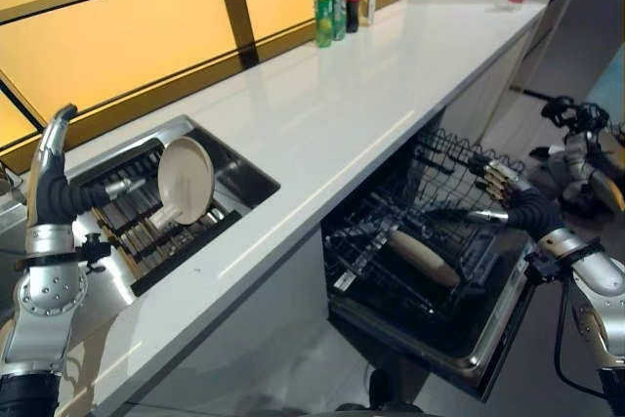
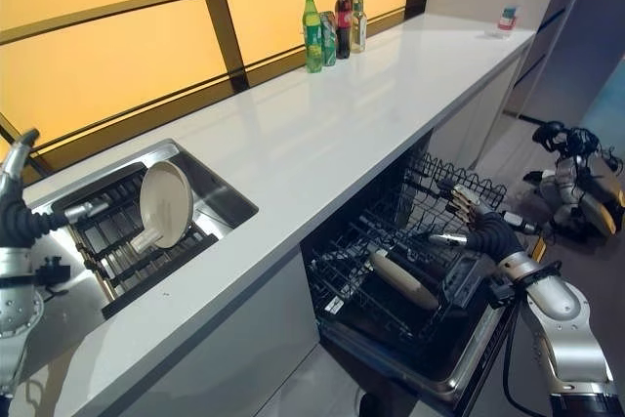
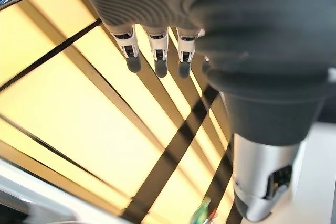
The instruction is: Pick up plates and place into dishwasher.
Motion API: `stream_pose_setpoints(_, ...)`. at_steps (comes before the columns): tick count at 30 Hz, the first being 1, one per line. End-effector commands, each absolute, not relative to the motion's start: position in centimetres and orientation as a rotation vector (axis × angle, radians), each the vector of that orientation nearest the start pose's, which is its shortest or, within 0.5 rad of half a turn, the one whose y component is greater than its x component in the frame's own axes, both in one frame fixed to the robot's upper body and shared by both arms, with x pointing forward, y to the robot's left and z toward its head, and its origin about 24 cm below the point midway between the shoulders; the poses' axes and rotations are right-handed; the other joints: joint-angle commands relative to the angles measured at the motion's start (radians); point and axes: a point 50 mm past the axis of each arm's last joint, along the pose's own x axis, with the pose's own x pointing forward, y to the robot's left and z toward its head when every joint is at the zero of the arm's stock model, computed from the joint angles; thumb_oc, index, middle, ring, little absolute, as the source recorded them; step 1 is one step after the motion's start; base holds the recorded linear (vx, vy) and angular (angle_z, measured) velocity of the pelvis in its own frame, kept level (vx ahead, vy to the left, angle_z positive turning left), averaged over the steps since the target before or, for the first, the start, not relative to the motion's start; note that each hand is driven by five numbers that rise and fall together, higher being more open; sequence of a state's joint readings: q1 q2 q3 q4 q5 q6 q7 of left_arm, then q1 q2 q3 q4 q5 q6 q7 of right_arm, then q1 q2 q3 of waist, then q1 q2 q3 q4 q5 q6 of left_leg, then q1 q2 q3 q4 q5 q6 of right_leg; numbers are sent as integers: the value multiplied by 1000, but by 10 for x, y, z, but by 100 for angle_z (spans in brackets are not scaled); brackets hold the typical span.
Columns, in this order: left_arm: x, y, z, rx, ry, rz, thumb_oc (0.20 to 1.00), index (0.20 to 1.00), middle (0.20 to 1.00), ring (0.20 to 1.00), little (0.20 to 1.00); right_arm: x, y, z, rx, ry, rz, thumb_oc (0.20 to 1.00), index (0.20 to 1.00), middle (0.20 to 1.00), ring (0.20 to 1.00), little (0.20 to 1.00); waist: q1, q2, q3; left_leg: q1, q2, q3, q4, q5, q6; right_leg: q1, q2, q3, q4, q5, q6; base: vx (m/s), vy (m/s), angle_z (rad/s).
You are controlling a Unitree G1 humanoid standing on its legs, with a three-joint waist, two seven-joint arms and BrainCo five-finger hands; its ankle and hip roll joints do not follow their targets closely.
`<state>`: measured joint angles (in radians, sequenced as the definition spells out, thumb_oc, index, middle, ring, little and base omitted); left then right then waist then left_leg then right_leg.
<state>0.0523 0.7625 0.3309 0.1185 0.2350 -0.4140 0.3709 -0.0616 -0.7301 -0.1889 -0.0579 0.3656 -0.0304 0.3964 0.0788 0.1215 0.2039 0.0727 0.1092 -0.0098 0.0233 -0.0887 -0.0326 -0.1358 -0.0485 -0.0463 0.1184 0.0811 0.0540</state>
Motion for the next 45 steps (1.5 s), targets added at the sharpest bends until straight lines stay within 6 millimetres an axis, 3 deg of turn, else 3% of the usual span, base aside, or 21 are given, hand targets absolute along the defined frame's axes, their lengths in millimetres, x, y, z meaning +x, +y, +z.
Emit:
stream_pose_setpoints(1,213,359,183,1190,-526,569,1000,1000,1000,1000,1000,253,-271,156,-382,-243,325,1000,1000,1000,1000,1000,-40,-91,-64,-82,-35,-12,-16,154,-75,222,-58,-62,-69,-135,2,107,177,-74)
stream_pose_setpoints(5,215,363,188,1469,-490,489,1000,1000,1000,1000,1000,247,-277,152,-387,-209,333,1000,1000,1000,1000,1000,-56,-75,-74,-46,-50,-8,-29,133,-74,212,-79,-79,-49,-137,19,164,154,2)
stream_pose_setpoints(9,220,371,184,1559,-452,492,1000,1000,1000,1000,1000,250,-282,155,-392,-192,327,1000,1000,1000,1000,1000,-66,-60,-71,-35,-62,-4,-20,112,-68,189,-106,-84,-23,-137,34,134,148,-9)
stream_pose_setpoints(28,235,359,156,1639,-526,651,1000,1000,1000,1000,1000,256,-291,165,-445,-152,328,1000,1000,1000,1000,1000,-105,-23,-16,-69,-93,0,3,89,-48,99,-137,-41,13,-130,51,63,87,0)
stream_pose_setpoints(35,248,350,150,1666,-569,662,1000,1000,1000,1000,1000,264,-285,178,-465,-190,342,1000,1000,1000,1000,1000,-122,-27,31,-113,-102,10,16,90,-41,45,-145,-21,29,-122,59,-13,88,-8)
stream_pose_setpoints(45,272,350,169,1665,-612,763,1000,1000,1000,1000,1000,279,-275,192,-464,-257,313,1000,1000,1000,1000,1000,-141,-55,116,-199,-122,21,53,95,-16,-57,-164,17,64,-83,82,-35,59,-7)
